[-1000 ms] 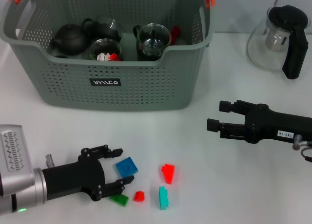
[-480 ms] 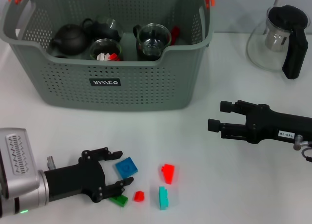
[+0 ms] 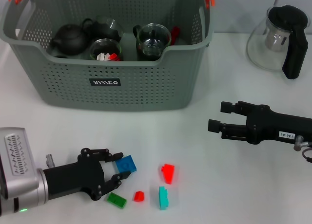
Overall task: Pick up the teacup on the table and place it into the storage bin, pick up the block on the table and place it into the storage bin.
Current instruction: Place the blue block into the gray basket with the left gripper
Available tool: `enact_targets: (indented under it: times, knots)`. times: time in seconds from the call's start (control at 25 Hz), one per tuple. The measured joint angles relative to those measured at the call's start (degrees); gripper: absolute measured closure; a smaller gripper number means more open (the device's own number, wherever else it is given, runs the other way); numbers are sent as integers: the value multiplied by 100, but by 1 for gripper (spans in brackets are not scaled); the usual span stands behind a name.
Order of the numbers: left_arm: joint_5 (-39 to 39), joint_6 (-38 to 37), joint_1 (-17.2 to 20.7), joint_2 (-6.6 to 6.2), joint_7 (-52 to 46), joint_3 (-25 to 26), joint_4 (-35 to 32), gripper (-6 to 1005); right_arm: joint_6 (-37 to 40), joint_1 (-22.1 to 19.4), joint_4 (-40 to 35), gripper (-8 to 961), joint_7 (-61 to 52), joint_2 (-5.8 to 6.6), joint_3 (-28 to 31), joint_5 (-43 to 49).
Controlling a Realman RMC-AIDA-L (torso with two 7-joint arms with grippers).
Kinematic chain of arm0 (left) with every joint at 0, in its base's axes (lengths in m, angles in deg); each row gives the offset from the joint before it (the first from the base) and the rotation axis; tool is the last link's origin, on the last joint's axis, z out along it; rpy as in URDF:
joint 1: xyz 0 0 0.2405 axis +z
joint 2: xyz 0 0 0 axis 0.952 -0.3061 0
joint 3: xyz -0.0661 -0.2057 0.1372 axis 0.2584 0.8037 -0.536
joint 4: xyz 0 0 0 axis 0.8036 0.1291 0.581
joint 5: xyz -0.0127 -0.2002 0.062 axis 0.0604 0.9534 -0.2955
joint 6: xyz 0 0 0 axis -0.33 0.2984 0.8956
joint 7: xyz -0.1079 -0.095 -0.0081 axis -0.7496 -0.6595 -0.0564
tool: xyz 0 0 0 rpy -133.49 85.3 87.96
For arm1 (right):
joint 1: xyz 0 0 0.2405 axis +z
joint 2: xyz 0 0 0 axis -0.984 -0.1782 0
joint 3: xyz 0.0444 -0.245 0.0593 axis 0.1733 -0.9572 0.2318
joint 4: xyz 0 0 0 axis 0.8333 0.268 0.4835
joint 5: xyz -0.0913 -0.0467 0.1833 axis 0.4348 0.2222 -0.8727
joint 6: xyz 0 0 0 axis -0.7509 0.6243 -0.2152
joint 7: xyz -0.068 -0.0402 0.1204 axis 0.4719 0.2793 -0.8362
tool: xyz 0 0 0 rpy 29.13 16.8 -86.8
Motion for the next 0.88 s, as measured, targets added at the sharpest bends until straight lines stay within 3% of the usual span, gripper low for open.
enact_targets:
  times: [0.2,0.28,0.52,0.6,0.72,0.88]
  knots:
    - [-1,-271,-5,-14,-66,68,-70,598,3,-1,0,27,0,1,0,0]
    - [-1,-705,-3,-39,-181,306,-187,597,7,-1,-1,27,0,6,0,-1]
    - [69,-2869,-283,-371,-806,1686,-422,596,4,3,0,27,0,9,-1,-1]
    - [266,-3306,-442,-464,-1173,1927,-484,595,3,17,-1,27,0,9,-4,0]
    - [912,-3509,-757,-598,-1942,2050,-566,594,1,35,-1,27,0,6,-17,0]
    - [1569,-3161,-1253,-761,-2814,2050,-625,593,19,43,-1,27,13,0,-16,0]
